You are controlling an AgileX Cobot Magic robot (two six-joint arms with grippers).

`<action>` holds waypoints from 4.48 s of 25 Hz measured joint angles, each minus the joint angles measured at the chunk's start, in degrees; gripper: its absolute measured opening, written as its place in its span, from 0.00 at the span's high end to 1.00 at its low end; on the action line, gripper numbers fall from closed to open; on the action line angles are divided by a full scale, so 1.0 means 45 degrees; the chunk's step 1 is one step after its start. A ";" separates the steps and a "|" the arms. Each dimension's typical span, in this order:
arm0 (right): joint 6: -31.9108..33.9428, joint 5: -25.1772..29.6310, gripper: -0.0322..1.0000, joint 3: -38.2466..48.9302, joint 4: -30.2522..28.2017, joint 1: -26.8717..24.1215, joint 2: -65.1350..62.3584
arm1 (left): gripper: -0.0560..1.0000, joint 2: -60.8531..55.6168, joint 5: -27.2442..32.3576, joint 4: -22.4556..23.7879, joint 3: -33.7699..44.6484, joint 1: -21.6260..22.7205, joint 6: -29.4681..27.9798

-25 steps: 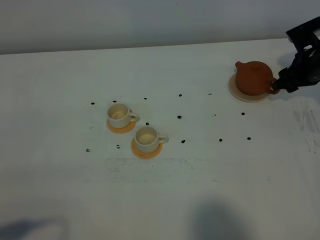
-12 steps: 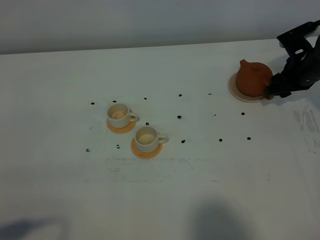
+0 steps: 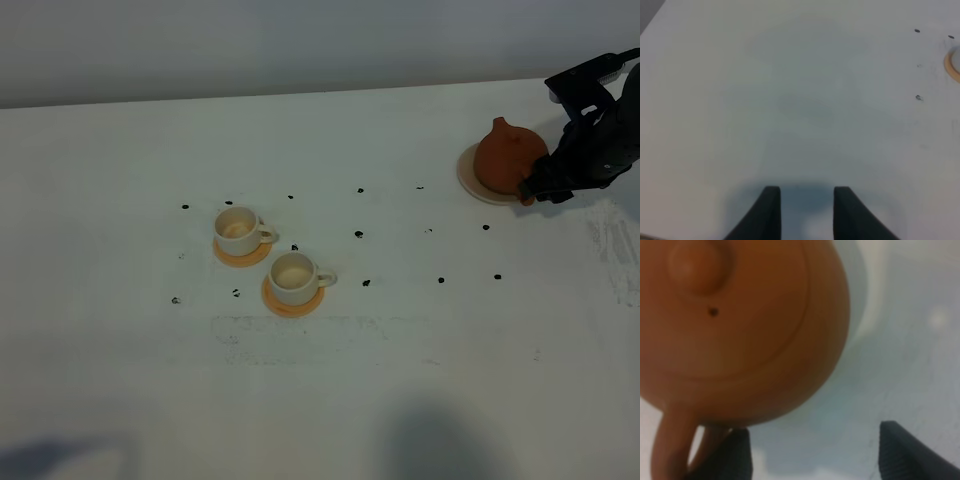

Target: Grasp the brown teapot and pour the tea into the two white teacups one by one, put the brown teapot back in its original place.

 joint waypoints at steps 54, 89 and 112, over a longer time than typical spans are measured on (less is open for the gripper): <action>0.5421 0.4603 0.45 -0.1887 0.0298 0.0969 -0.1852 | 0.71 0.0000 -0.0010 0.0000 0.0000 0.0000 -0.0017; 0.8159 0.7931 0.45 -0.6090 -0.2451 0.2185 0.1534 | 0.71 0.0000 -0.0010 0.0000 0.0000 0.0000 -0.0004; 0.8192 0.7965 0.49 -0.6090 -0.2440 0.2415 0.1996 | 0.71 0.0000 -0.0010 0.0000 0.0000 0.0000 -0.0004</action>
